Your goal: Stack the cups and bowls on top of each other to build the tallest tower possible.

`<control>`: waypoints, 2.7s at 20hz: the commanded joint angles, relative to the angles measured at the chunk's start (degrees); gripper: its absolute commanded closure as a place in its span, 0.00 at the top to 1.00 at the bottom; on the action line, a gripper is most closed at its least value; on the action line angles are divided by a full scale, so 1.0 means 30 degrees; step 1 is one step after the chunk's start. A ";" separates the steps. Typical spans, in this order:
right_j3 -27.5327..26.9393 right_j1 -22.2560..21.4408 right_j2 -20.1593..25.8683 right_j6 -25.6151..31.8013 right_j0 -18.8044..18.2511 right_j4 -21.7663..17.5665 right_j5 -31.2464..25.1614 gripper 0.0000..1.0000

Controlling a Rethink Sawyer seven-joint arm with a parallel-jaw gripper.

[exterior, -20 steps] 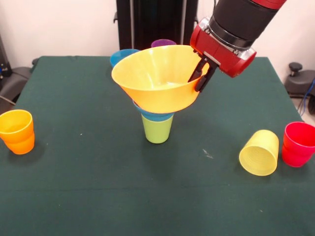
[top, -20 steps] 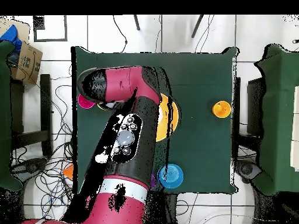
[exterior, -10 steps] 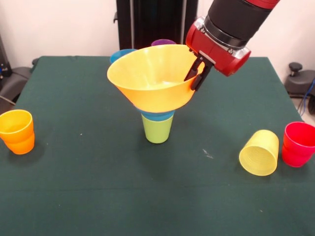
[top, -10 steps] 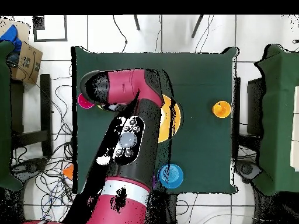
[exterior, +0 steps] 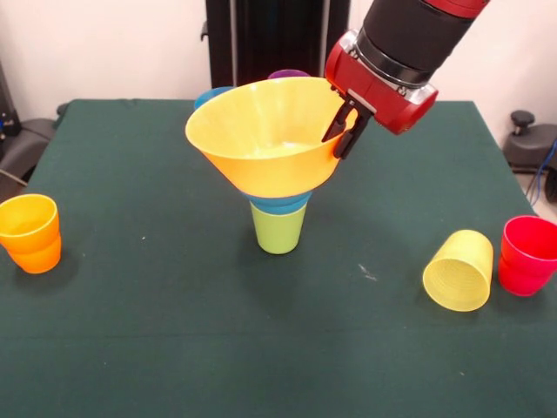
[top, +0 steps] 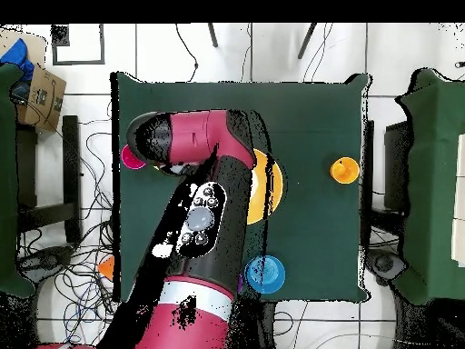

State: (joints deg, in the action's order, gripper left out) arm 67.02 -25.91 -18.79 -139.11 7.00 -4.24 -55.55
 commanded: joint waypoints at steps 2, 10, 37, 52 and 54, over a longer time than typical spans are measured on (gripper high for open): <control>0.1341 0.0844 0.0959 -0.1146 -0.0203 -0.0616 0.0952 0.00; 0.0795 0.1493 0.0872 -0.1789 0.0073 -0.0562 0.1096 0.00; 0.0849 0.1625 0.0735 -0.1976 0.0343 -0.0318 0.1253 0.00; 0.0621 0.1699 0.0751 -0.1653 0.0331 -0.0345 0.1228 1.00; 0.0514 0.1774 0.0770 -0.1699 0.0286 -0.0239 0.1026 1.00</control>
State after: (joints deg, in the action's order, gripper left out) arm 67.01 -24.01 -20.38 -139.11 7.48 -4.22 -54.63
